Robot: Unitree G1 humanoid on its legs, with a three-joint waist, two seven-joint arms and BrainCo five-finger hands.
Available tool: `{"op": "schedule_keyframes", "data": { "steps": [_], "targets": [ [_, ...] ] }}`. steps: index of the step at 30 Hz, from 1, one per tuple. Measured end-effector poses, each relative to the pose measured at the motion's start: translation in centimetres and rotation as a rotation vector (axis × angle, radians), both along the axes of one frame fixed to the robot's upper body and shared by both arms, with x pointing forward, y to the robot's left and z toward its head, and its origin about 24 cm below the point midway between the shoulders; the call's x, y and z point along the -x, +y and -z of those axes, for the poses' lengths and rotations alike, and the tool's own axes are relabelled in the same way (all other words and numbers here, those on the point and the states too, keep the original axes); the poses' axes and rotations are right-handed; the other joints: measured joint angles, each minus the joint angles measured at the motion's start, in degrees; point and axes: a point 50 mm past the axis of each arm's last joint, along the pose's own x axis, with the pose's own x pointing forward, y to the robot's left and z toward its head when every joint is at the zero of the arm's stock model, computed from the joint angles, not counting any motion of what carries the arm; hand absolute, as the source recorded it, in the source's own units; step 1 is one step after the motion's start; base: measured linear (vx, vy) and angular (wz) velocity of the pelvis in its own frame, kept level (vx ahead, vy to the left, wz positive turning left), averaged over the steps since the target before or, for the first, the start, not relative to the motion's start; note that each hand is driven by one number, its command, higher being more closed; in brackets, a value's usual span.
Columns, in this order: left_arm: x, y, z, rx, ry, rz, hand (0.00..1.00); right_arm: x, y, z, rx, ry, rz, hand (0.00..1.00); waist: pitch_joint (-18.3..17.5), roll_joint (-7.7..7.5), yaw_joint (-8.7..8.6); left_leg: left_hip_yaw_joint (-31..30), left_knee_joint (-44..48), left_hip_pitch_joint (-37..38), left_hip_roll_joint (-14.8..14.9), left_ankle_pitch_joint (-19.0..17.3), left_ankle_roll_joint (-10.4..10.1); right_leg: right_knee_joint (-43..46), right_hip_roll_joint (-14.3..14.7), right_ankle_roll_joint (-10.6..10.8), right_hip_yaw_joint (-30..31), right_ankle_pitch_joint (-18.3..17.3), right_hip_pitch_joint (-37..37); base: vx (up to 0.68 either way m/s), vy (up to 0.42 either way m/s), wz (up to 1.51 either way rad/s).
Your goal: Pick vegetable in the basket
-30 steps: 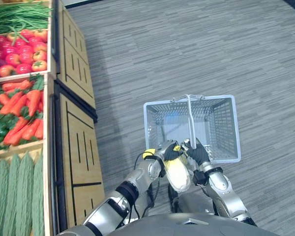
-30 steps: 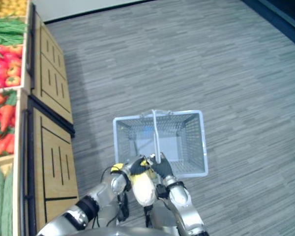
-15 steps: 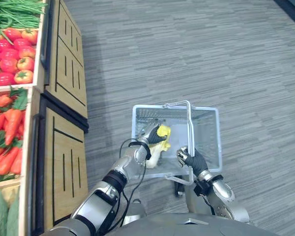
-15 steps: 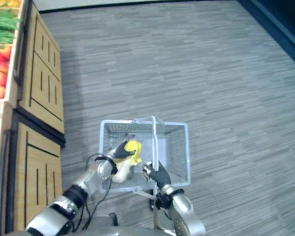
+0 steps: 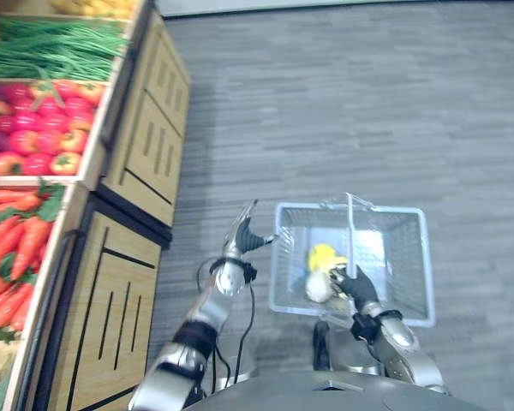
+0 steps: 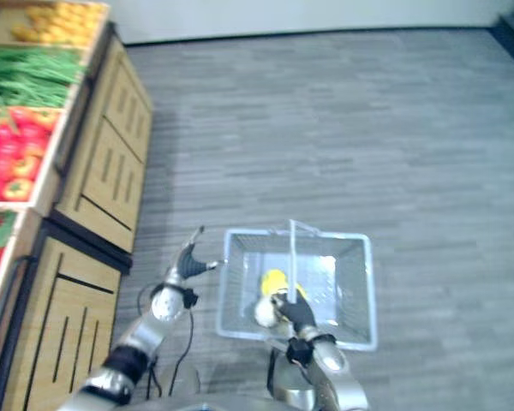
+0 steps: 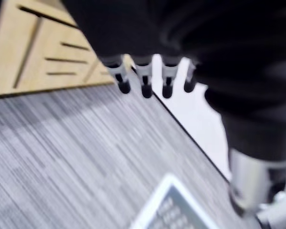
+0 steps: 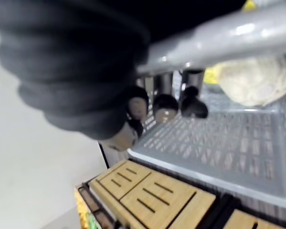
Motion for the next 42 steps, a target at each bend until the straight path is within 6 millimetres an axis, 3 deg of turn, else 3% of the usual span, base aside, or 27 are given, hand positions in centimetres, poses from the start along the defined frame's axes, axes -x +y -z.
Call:
{"op": "schedule_keyframes", "data": {
  "steps": [1,2,3,4,5,7,8,9,10,13,16,17,18,20,21,22,24,26,27,29,31,34,38,42],
  "targets": [
    [0.7,1.1,-0.3,0.047,-0.01,-0.067,0.0,0.0,-1.7,0.3,0.078,0.02,0.057,1.0,-0.39,0.59,0.39,7.3,-7.37,-0.14,-0.75,0.86,0.49,-0.96,-1.16,1.82,-2.7,-0.65,1.91,0.31,0.157,1.08],
    [1.2,1.8,-0.4,0.07,-0.016,-0.108,0.0,0.5,-3.2,0.7,0.145,0.052,0.106,1.0,-1.34,1.85,0.52,14.49,-13.8,0.14,-0.64,5.38,2.27,-1.14,-1.16,3.52,-5.58,-1.57,3.58,0.41,0.222,1.63],
    [1.8,2.7,-0.3,0.088,-0.009,-0.146,0.0,1.6,-4.8,1.7,0.205,0.12,0.181,1.0,-3.21,1.49,0.11,23.18,-17.05,1.79,-2.07,2.88,9.67,-0.85,-2.03,5.79,-9.85,-3.27,5.69,0.3,0.156,1.76],
    [1.8,3.0,-0.3,0.087,-0.01,-0.16,0.0,2.1,-5.4,2.2,0.225,0.155,0.216,1.0,-4.2,0.98,-0.44,25.42,-18.31,2.14,-3.34,2.41,11.39,-0.63,-3.04,6.34,-12.13,-3.65,6.26,0.39,0.175,2.03],
    [1.9,3.8,-0.4,0.095,-0.016,-0.193,0.0,2.7,-6.4,2.7,0.254,0.194,0.268,1.0,-4.44,0.12,-0.1,28.96,-18.5,2.15,-4.59,0.84,14.4,-0.26,-3.3,6.82,-15.39,-3.85,7.59,0.33,0.107,1.48],
    [2.9,5.1,0.3,0.098,0.022,-0.254,0.0,3.1,-7.3,3.3,0.267,0.244,0.334,1.0,-4.48,-0.86,0.56,27.17,-19.57,3.16,-7.21,-1.94,16.63,3.93,-4.41,7.19,-18.1,-3.75,9.19,0.44,0.121,1.49],
    [3.8,5.7,1.0,0.088,0.066,-0.279,0.0,3.9,-7.9,3.8,0.29,0.295,0.362,1.0,-4.48,-1.53,0.73,24.26,-21.86,5.42,-9.52,-2.06,16.57,11.95,-6.65,8.34,-18.61,-2.31,9.01,0.52,0.149,1.41],
    [4.3,5.9,1.3,0.084,0.082,-0.288,0.0,4.3,-8.1,4.1,0.298,0.318,0.377,1.0,-4.58,-1.63,0.73,22.43,-23.07,6.63,-10.38,-2.02,16.25,17.46,-7.74,8.14,-18.48,-0.68,8.06,0.48,0.124,1.57],
    [5.2,6.2,1.9,0.073,0.117,-0.299,0.0,5.4,-8.2,4.8,0.318,0.37,0.395,1.0,-5.01,-1.92,0.29,17.81,-26.55,9.66,-11.96,-1.88,15.74,30.8,-9.91,7.19,-15.72,-0.98,4.43,0.39,0.081,1.27],
    [7.0,7.3,3.4,0.039,0.213,-0.344,0.0,6.0,-7.7,5.4,0.385,0.414,0.364,1.0,-5.29,-2.17,0.07,11.21,-32.45,14.95,-13.36,0.21,13.32,46.38,-10.12,4.92,-8.09,-2.47,-5.68,0.36,-0.053,1.27],
    [7.6,8.4,4.0,-0.009,0.257,-0.372,0.0,6.9,-8.1,5.7,0.4,0.446,0.416,1.0,-5.66,-2.28,-1.16,2.41,-34.52,16.48,-13.43,2.22,11.13,41.99,-8.27,4.81,-2.85,-4.29,-13.4,0.29,-0.174,1.6],
    [7.5,8.6,4.0,-0.02,0.255,-0.381,0.0,7.5,-8.2,5.8,0.391,0.462,0.456,1.0,-5.62,-2.27,-1.89,-2.22,-34.8,16.43,-13.41,2.65,10.39,35.74,-8.0,4.8,-1.01,-4.3,-15.11,0.36,-0.4,2.31],
    [7.3,9.2,3.8,-0.038,0.247,-0.391,0.0,8.3,-8.0,6.4,0.381,0.501,0.48,1.0,-5.69,-2.57,-2.42,-7.07,-36.34,17.0,-13.1,3.51,8.84,26.55,-6.51,4.99,4.61,-4.03,-16.95,0.3,-0.396,2.07],
    [6.6,9.7,3.7,-0.074,0.242,-0.381,0.0,9.2,-7.8,7.0,0.368,0.545,0.502,1.0,-5.76,-2.79,-2.4,-12.41,-36.82,16.73,-12.45,4.19,6.49,13.95,-4.72,5.72,11.28,-1.35,-16.3,0.18,-0.366,1.65],
    [5.9,10.4,3.4,-0.106,0.229,-0.374,0.0,9.5,-7.4,7.3,0.345,0.559,0.521,1.0,-5.97,-4.68,-2.31,-15.01,-37.39,16.7,-12.83,4.35,4.28,7.01,-4.91,5.65,17.36,2.7,-15.9,0.13,-0.378,1.57],
    [5.4,11.3,2.8,-0.158,0.208,-0.372,0.0,9.6,-6.7,7.6,0.328,0.57,0.525,1.0,-5.95,-7.7,-2.19,-17.03,-37.37,16.93,-13.83,4.17,2.56,6.02,-6.23,7.89,19.07,7.07,-15.94,0.16,-0.525,1.36],
    [5.1,10.6,3.1,-0.16,0.222,-0.35,0.0,9.6,-7.1,7.7,0.325,0.578,0.553,1.0,-6.34,-5.26,-2.03,-16.79,-38.22,16.95,-10.99,4.98,0.65,8.17,-4.2,5.8,16.01,4.35,-15.73,0.14,-0.446,0.74],
    [4.5,10.6,2.0,-0.151,0.152,-0.362,0.0,8.6,-8.2,7.2,0.358,0.552,0.556,1.0,-6.08,-1.1,-0.62,-15.3,-41.52,18.28,-6.21,6.82,-1.2,8.13,0.05,3.65,14.44,3.21,-15.95,0.17,-0.38,0.06],
    [4.4,10.8,1.6,-0.152,0.134,-0.373,0.0,8.4,-8.1,7.1,0.357,0.547,0.552,1.0,-6.14,-0.5,-0.68,-15.07,-42.32,18.67,-5.47,7.25,-1.39,8.16,0.89,3.12,14.25,2.97,-15.97,0.18,-0.317,-0.1],
    [3.4,11.8,0.0,-0.159,0.047,-0.426,0.0,8.1,-7.9,7.2,0.356,0.543,0.536,1.0,-6.15,0.17,-0.84,-13.87,-44.0,20.01,-3.75,8.66,-1.61,8.11,2.48,1.69,12.84,2.1,-14.87,0.19,-0.201,0.11],
    [1.9,12.1,-1.9,-0.169,-0.039,-0.425,0.0,8.5,-7.9,7.3,0.356,0.555,0.538,1.0,-5.81,0.4,-1.22,-14.07,-43.4,19.73,-3.54,9.1,-1.52,7.57,2.26,1.31,10.91,1.69,-13.54,0.15,-0.091,0.44],
    [-1.0,13.0,-6.0,-0.244,-0.208,-0.385,0.0,8.9,-8.0,7.4,0.353,0.569,0.547,1.0,-4.69,-0.1,-2.91,-11.3,-42.46,18.11,-4.73,11.21,-1.06,5.66,0.41,1.55,7.6,1.88,-11.49,0.09,-0.013,0.56],
    [-3.5,14.6,-10.6,-0.45,-0.348,-0.318,0.0,9.1,-8.2,7.4,0.35,0.572,0.557,1.0,-4.19,0.62,-2.93,-6.67,-44.49,20.33,-5.54,12.48,-1.16,2.98,0.3,2.04,8.31,3.2,-9.67,0.06,0.023,-0.07],
    [-6.3,14.4,-12.8,-0.601,-0.397,-0.23,0.0,8.5,-8.6,7.1,0.356,0.544,0.554,1.0,-3.14,2.02,-3.61,-3.15,-44.58,19.18,-6.18,12.96,-1.15,1.43,-0.01,2.45,9.94,4.92,-11.26,-0.02,0.049,-0.22]
  ]
}}
